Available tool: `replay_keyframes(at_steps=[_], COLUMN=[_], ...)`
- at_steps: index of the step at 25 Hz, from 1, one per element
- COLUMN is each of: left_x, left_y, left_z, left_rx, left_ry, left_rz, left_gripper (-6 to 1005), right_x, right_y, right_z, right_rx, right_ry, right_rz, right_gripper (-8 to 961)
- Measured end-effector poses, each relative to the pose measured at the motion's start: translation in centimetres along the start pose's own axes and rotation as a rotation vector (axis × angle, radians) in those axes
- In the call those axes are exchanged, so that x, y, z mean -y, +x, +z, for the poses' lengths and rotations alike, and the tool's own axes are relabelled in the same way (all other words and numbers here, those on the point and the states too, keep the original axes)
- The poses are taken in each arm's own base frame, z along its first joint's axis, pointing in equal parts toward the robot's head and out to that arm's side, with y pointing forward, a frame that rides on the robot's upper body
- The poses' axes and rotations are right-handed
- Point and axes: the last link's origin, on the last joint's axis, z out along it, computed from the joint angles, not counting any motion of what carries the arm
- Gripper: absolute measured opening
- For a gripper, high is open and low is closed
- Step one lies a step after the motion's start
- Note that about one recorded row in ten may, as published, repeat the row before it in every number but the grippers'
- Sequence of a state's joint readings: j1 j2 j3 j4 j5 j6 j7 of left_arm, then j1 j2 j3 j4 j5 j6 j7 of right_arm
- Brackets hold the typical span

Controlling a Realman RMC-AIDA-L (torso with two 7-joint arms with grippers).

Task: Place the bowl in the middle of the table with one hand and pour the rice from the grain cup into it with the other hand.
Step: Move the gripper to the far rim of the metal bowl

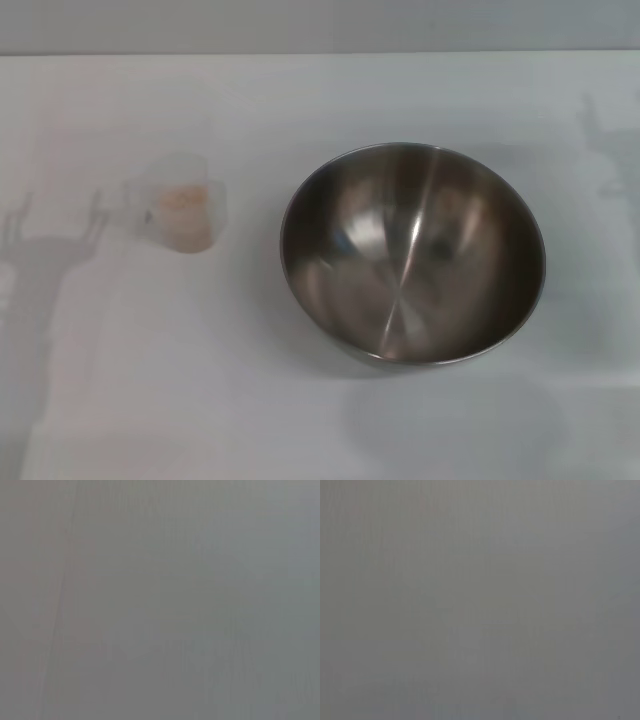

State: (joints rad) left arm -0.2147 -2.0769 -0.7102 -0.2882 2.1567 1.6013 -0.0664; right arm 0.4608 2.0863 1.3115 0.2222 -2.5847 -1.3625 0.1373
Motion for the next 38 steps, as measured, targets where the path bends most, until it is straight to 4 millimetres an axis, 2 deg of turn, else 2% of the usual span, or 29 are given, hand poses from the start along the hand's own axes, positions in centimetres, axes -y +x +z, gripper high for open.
replay_keyframes(at_steps=[13,19,22,25,31,38], left_x=[0.0,0.1,0.1,0.3,0.4,0.4], left_y=[0.0,0.0,0.0,0.0,0.0,0.0], left_z=[0.0,0.0,0.0,0.1,0.3,0.3], left_rx=[0.001,0.003,0.003,0.001,0.0,-0.002], left_ry=[0.001,0.001,0.001,0.009,0.006,0.005], left_rz=[0.0,0.002,0.004,0.007,0.014,0.017], left_gripper=[832,831,831,831,831,831], right_x=[-0.2,-1.6,-2.2,-3.3,-4.7,-8.1], right_y=[0.1,0.4,-0.3,-1.9,-2.8,-4.6], right_z=[0.5,2.3,3.2,4.3,4.7,5.3], right_rx=[-0.008,-0.092,-0.151,-0.24,-0.418,-0.669], right_ry=[-0.006,-0.103,-0.171,-0.243,-0.265,-0.27], right_rz=[0.015,0.133,0.169,0.195,0.215,0.105], right_gripper=[737,737,737,737,738,737])
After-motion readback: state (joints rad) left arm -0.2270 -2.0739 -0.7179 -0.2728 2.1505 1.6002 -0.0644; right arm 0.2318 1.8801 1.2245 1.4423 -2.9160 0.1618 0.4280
